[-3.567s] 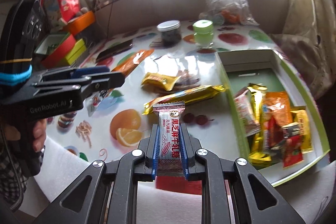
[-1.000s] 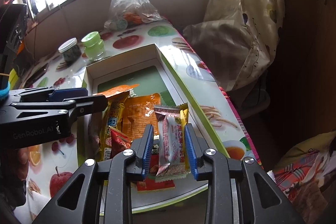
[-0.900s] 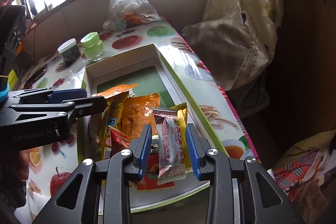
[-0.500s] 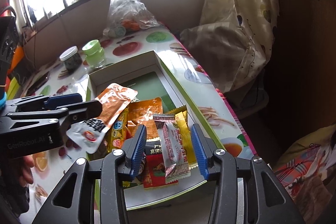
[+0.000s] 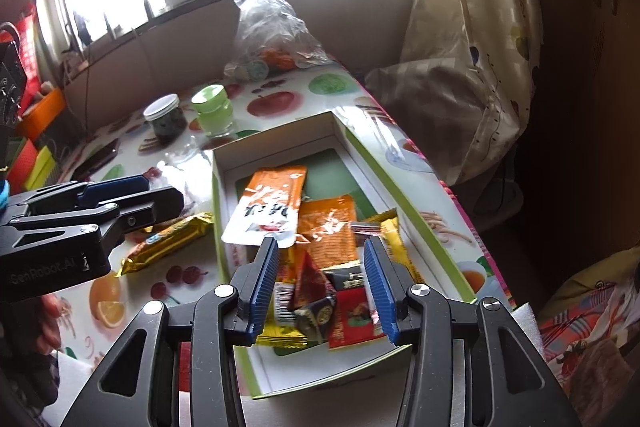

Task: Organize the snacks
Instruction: 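Release the spicy strip packet with the left gripper while the right releases the nougat bar into the box, then move both open grippers back to the remaining snacks on the table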

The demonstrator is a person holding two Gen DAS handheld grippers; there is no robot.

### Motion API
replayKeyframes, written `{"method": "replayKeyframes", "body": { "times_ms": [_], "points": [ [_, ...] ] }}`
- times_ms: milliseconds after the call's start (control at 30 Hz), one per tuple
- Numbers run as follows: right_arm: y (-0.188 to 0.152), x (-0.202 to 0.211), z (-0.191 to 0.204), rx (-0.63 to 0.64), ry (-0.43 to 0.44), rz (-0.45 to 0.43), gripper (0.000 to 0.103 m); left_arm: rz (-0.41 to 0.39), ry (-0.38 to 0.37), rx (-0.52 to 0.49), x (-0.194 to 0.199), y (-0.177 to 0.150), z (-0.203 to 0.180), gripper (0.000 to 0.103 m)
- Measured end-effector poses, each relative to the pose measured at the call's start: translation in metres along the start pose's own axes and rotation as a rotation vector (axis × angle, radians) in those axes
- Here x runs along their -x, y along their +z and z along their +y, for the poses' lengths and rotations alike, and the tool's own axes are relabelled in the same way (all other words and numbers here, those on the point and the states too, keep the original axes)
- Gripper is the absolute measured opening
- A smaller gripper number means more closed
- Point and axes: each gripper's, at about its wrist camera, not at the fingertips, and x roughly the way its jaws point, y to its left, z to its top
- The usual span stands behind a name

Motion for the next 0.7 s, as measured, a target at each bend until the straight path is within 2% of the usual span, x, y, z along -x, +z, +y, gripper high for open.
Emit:
{"method": "replayKeyframes", "body": {
  "times_ms": [533, 700],
  "points": [
    [-0.003, -0.005, 0.046, 0.05, 0.081, 0.029, 0.043, 0.001, 0.051, 0.093, 0.015, -0.026, 0.047, 0.054],
    [-0.006, -0.012, 0.069, 0.083, 0.128, 0.046, 0.043, -0.004, 0.105, 0.153, 0.022, -0.032, 0.073, 0.054]
  ]
}}
